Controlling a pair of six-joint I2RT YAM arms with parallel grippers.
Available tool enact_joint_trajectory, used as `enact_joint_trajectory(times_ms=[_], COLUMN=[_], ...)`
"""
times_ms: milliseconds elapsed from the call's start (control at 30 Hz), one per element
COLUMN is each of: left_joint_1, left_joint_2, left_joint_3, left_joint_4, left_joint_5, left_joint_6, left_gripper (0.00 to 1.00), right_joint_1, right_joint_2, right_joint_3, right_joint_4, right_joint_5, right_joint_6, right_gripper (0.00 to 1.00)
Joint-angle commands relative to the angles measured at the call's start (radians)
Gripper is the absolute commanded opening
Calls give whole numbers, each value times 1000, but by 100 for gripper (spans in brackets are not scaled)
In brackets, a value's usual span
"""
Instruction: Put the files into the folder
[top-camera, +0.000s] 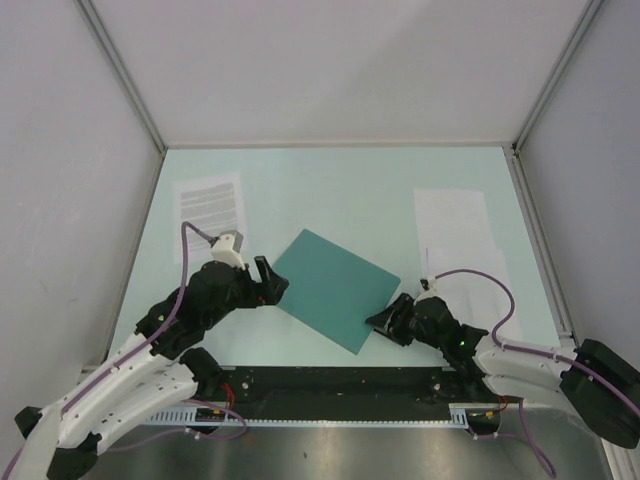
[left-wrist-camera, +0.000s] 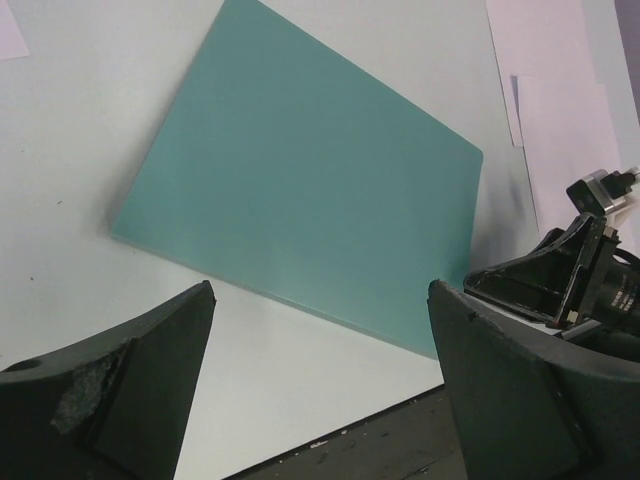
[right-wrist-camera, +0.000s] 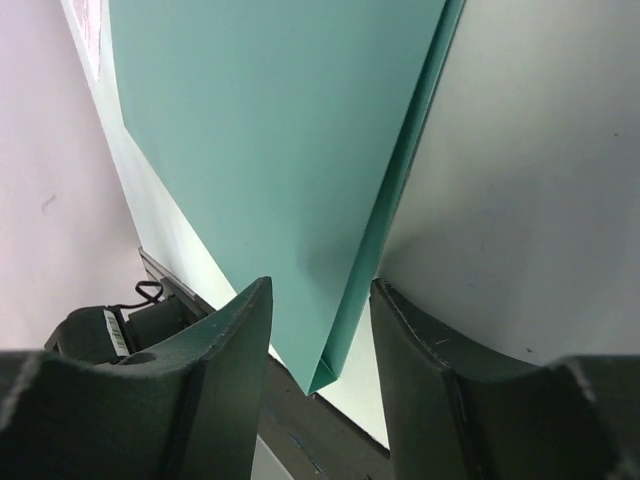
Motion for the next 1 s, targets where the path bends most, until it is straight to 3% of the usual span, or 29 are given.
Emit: enact_joint_trajectory(times_ms=[0, 233, 500, 733, 900, 967], left_joint_1=[5, 5, 5, 5, 5, 5], left_joint_2=[6, 23, 1, 12, 1, 3], left_joint_3=[24, 20, 21, 27, 23, 21], left_joint_4=[12, 32, 18, 11, 7, 14], left_joint_5=[-4, 10, 2, 12, 2, 6], left_joint_6=[-10, -12, -12, -18, -16, -20], left_gripper=[93, 93, 93, 93, 93, 93], right_joint_1=[6, 9, 11, 9, 3, -7], right_joint_2=[-22, 30, 214, 415, 565, 612], right_joint_3=[8, -7, -12, -10, 19, 33], right_joint_4=[-65, 73, 286, 568, 704, 771], right_joint_5=[11, 1, -32, -36, -41, -56], right_joint_6=[-33, -12, 31, 77, 56, 22], right_gripper=[50, 50, 44, 28, 30, 26])
